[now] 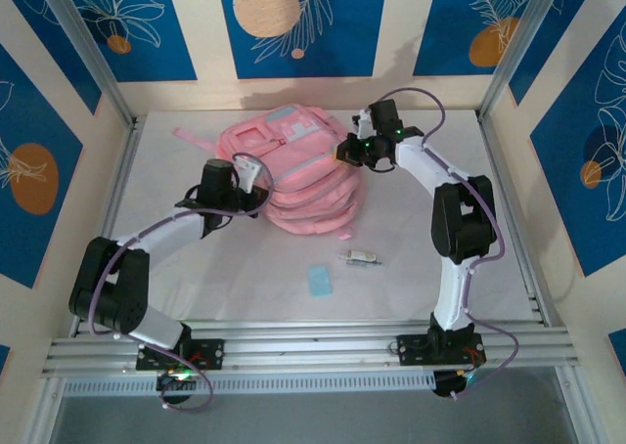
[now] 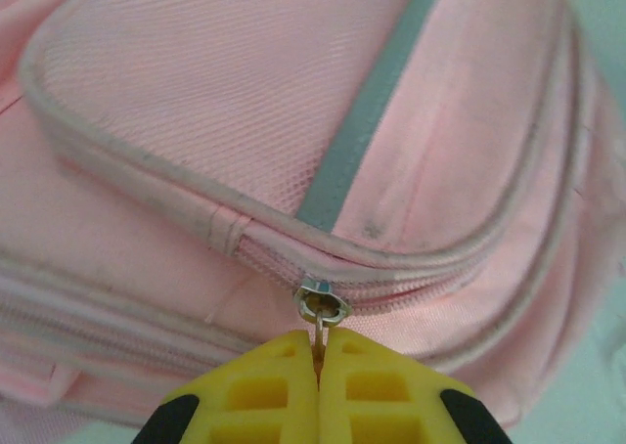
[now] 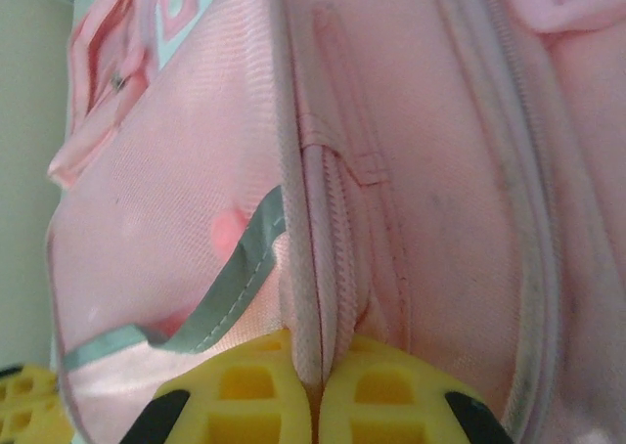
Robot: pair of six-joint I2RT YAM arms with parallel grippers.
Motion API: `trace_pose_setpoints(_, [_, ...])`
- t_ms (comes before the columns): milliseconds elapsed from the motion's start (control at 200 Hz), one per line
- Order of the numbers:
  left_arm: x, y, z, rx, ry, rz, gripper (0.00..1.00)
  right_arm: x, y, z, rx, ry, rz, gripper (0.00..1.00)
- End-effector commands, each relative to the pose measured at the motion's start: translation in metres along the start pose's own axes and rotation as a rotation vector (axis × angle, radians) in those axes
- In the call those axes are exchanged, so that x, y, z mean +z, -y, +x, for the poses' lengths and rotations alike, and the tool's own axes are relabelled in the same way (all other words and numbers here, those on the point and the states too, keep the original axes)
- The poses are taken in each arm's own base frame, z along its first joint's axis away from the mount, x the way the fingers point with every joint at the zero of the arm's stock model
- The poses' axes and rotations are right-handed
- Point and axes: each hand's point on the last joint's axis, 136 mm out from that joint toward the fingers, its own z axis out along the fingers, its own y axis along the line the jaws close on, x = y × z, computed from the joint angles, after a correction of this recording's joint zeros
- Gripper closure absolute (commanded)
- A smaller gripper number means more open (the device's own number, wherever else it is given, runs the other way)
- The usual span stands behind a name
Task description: Pack the student bag
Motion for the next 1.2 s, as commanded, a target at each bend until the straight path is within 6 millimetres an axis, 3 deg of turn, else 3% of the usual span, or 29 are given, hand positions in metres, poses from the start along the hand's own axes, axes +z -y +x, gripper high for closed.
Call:
trace_pose_setpoints(0, [-0.010,0.029,0.005,0.053,-0.039,0.052,1.00,-0.023,0.038,-0.055,-0.043,0.151,0.116,1.00])
trace_pose_setpoints(105, [-0.006,0.010,0.018,0.066,-0.083,-0.055,1.00,-0.020,0.047,-0.061,-0.033,0.147,0.125,1.00])
trace_pose_setpoints(210, [-0.001,-0.034,0.037,0.056,-0.155,-0.277,1.00,-0.015,0.051,-0.059,-0.027,0.135,0.123,1.00])
trace_pose_setpoints(355, [-0.012,-0.083,0.035,-0.027,-0.216,-0.534,1.00,-0.012,0.053,-0.053,-0.022,0.124,0.118,1.00])
trace_pose_setpoints(430, [-0.021,-0.096,0.034,-0.074,-0.255,-0.624,1.00,-0.013,0.053,-0.053,-0.021,0.126,0.121,1.00])
trace_pose_setpoints(575, [-0.020,-0.088,0.026,-0.130,-0.215,-0.583,1.00,-0.015,0.046,-0.053,-0.026,0.125,0.102,1.00])
trace_pose_setpoints(720, [-0.020,-0.071,0.017,-0.180,-0.164,-0.496,0.68,-0.019,0.027,-0.050,-0.037,0.121,0.046,0.97])
trace_pose_setpoints(765, [-0.021,-0.065,0.013,-0.196,-0.149,-0.469,0.58,-0.023,0.018,-0.048,-0.044,0.123,0.031,0.90])
trace_pose_setpoints(810, [-0.023,-0.060,0.010,-0.211,-0.134,-0.443,0.49,-0.026,0.007,-0.043,-0.052,0.121,0.014,0.77])
trace_pose_setpoints(925, [-0.026,-0.049,0.003,-0.249,-0.112,-0.393,0.35,-0.036,-0.017,-0.024,-0.070,0.110,0.000,0.46])
trace_pose_setpoints(1025, [-0.027,-0.039,0.001,-0.286,-0.103,-0.342,0.27,-0.042,-0.031,0.002,-0.077,0.074,0.027,0.33])
trace_pose_setpoints(1085, [-0.028,-0.035,0.000,-0.313,-0.094,-0.319,0.15,-0.044,-0.039,0.023,-0.081,0.037,0.042,0.23])
trace_pose_setpoints(1145, [-0.029,-0.030,0.000,-0.339,-0.086,-0.295,0.01,-0.045,-0.045,0.047,-0.090,-0.002,0.079,0.19])
trace_pose_setpoints(1195, [-0.030,-0.026,0.000,-0.361,-0.071,-0.276,0.00,-0.045,-0.048,0.070,-0.109,-0.036,0.116,0.16])
